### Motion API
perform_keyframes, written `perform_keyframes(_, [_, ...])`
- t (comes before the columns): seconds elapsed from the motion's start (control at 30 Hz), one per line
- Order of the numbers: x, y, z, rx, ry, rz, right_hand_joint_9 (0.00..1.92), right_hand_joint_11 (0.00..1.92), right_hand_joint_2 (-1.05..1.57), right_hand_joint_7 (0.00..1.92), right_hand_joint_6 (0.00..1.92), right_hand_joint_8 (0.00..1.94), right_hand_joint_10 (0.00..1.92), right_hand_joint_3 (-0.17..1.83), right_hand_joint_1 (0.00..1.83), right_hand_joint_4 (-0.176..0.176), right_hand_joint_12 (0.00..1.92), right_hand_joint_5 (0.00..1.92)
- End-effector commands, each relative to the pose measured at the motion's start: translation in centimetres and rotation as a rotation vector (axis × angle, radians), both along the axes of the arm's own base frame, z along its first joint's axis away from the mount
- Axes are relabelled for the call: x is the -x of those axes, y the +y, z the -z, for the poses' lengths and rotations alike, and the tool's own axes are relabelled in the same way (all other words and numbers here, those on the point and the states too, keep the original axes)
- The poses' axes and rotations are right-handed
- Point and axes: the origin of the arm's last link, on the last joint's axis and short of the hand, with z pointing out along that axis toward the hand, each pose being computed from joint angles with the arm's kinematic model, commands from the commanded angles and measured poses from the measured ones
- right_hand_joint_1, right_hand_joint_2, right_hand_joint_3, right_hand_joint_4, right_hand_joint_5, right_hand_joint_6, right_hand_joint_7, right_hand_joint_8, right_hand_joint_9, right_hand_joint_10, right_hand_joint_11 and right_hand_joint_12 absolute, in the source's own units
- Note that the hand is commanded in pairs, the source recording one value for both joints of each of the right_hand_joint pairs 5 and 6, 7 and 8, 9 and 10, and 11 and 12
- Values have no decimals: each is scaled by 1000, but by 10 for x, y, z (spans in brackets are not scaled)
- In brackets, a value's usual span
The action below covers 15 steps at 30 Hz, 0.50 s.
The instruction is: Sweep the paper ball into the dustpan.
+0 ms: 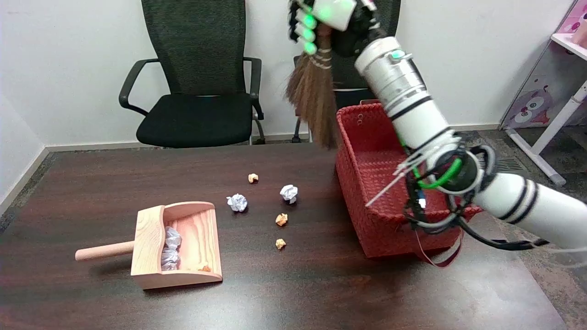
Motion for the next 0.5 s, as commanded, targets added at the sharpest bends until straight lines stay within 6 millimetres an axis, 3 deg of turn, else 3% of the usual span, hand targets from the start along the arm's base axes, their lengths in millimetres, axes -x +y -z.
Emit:
perform_keyframes(0.03, [61,-82,60,-130,-90,278,1920,1920,960,1920,1920,1920,1920,1444,882,176,1920,1920])
perform_keyframes(0.1, [67,-89,57,-128,-94,309,1920,1920,936,1920,1920,1920,1920,1440,886,176,1920,1920])
perform_keyframes(0.13, [66,-91,57,-127,-95,309,1920,1920,920,1920,1920,1920,1920,1429,875,51,1920,1920])
perform_keyframes(0.17, [66,-92,55,-125,-92,311,1920,1920,912,1920,1920,1920,1920,1421,875,35,1920,1920])
perform_keyframes(0.3, [65,-92,56,-158,-93,332,1920,1920,903,1920,1920,1920,1920,1355,878,36,1920,1920])
perform_keyframes(0.5, [74,-85,76,-313,-72,408,1920,1920,902,1920,1920,1920,1920,1304,869,28,1920,1920])
